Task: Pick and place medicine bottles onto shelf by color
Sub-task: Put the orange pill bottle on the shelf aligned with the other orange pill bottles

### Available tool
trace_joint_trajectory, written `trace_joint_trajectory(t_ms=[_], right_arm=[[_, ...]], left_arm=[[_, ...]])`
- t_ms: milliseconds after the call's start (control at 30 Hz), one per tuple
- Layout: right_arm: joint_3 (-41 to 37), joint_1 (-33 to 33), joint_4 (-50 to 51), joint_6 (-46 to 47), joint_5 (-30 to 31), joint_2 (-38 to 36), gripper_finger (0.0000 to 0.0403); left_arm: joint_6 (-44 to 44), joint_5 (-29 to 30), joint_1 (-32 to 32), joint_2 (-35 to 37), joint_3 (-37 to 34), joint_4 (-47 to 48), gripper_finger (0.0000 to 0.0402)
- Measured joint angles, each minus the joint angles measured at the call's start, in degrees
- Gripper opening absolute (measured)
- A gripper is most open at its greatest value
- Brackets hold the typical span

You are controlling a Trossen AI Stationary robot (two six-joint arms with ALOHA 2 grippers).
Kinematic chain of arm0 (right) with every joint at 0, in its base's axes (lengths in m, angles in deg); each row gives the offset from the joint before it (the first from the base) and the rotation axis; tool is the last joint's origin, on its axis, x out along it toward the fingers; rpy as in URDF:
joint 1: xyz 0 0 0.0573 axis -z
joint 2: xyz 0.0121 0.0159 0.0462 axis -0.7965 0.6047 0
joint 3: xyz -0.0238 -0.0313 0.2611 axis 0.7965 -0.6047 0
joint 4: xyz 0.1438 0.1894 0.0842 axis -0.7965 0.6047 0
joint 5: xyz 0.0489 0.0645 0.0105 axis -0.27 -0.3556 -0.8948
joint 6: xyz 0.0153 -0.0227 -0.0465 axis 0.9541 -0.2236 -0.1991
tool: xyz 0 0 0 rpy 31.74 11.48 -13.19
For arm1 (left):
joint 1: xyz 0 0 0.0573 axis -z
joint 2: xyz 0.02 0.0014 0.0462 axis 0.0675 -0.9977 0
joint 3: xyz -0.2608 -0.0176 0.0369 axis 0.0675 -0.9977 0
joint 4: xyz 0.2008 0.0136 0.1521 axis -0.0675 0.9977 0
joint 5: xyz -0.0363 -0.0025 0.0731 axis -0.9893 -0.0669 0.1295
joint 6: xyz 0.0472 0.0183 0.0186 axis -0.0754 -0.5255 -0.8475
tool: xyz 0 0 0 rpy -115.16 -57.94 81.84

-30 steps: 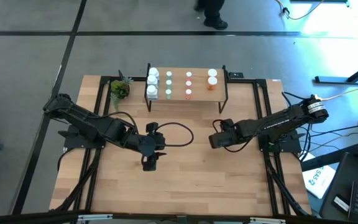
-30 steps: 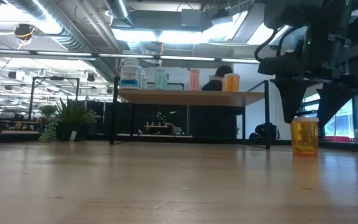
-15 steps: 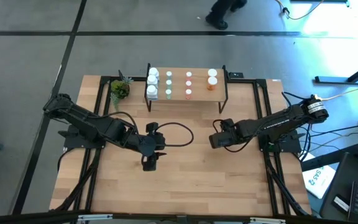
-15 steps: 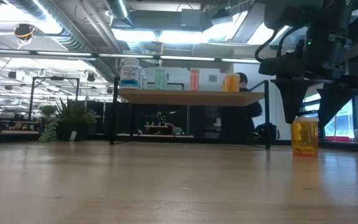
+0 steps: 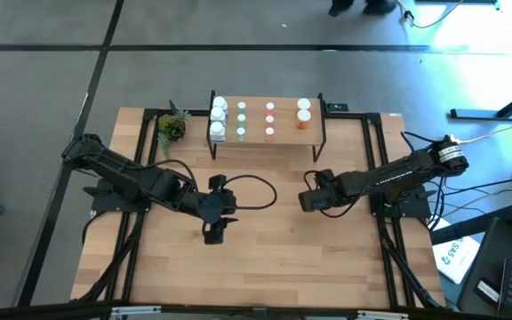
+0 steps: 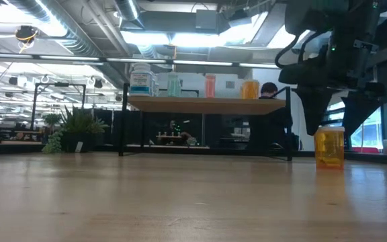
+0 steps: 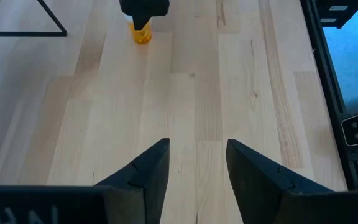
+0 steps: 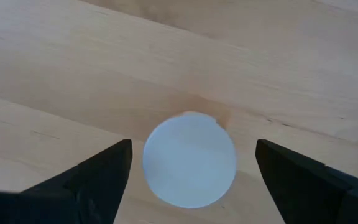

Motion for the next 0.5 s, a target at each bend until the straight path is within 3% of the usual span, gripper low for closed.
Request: trace_joint_trajectory(t_ms=[500], right_arm=[[-3.71, -1.73, -5.89, -0.17, -0.07, 0.09, 0.0343]], left_arm=[[0.00, 0.02, 0.00, 0.00, 0.00, 0.00, 0.0151]])
